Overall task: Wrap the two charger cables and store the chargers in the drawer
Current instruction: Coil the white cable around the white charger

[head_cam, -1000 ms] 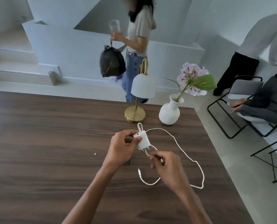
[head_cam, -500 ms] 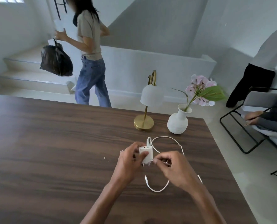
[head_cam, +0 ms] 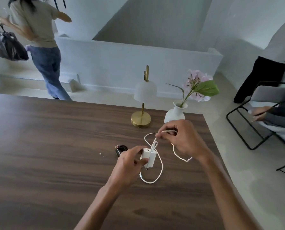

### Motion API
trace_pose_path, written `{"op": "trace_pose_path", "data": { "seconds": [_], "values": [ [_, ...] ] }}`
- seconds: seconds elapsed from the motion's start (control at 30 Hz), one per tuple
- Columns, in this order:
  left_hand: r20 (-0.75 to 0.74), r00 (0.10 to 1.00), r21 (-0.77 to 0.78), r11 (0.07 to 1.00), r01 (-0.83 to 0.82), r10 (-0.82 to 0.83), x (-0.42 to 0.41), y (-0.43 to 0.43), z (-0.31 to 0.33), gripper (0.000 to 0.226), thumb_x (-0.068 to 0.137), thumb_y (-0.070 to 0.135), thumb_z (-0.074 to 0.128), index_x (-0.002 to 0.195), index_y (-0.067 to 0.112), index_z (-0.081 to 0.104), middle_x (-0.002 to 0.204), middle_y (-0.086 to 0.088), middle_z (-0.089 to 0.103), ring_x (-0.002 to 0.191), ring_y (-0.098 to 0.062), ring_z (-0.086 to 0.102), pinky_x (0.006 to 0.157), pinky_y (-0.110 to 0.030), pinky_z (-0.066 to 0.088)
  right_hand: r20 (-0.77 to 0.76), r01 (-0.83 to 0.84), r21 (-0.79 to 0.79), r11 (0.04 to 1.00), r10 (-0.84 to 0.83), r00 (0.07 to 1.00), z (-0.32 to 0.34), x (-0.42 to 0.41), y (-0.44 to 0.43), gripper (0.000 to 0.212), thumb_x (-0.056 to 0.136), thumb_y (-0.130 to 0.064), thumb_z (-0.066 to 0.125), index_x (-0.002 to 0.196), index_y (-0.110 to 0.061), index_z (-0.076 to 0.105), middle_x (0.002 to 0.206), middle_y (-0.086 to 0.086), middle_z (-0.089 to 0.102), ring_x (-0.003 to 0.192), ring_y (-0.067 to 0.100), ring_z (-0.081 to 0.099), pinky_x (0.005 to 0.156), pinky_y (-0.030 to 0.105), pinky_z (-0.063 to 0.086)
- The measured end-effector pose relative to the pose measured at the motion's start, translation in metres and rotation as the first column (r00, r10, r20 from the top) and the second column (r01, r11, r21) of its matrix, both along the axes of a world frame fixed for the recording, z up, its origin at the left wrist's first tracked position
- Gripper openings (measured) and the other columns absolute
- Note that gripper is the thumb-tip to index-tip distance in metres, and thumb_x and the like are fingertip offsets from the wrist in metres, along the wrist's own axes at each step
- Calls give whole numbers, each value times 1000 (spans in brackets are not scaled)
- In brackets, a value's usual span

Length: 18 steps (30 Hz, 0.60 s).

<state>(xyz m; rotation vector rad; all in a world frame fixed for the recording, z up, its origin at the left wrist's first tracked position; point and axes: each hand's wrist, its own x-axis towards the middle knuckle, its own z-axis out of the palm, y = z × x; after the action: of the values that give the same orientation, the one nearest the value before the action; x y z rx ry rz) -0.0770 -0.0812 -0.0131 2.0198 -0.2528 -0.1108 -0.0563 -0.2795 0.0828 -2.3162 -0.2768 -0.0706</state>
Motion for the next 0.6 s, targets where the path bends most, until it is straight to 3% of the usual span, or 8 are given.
{"op": "trace_pose_path", "data": {
  "seconds": [0.13,0.3,0.43,0.6],
  "values": [
    [-91,995,-115,993,23,-33,-16,-6,13,27,88,4,72,113,14,72,98,4,80,79,-9,78,78,-35,64,9,33,117,993,-34,999,-18,20,-16,7,78,-31,83,78,-25,81,70,0,76,61,15,59,61,32,46],
    [-176,980,-354,935,28,-96,-25,-11,25,29,91,-2,68,110,20,70,104,-1,81,86,-21,80,77,-37,65,-108,43,276,960,-13,994,-65,12,-14,6,86,-17,77,85,-14,81,83,5,80,75,12,70,75,32,53],
    [-174,982,-445,884,-144,72,-22,-9,25,30,90,-2,70,118,9,69,101,-3,82,81,-18,80,68,-33,66,-211,96,347,933,-22,977,-107,-20,-1,13,92,-17,69,90,-19,81,77,0,78,66,11,64,70,32,50],
    [-132,952,-390,868,-307,277,-19,-11,18,30,88,4,74,116,13,72,97,-3,81,74,-16,80,62,-30,65,-210,12,182,983,27,977,-106,-63,12,18,95,-23,66,82,-25,78,64,5,66,54,2,49,59,18,41]
  ]
}}
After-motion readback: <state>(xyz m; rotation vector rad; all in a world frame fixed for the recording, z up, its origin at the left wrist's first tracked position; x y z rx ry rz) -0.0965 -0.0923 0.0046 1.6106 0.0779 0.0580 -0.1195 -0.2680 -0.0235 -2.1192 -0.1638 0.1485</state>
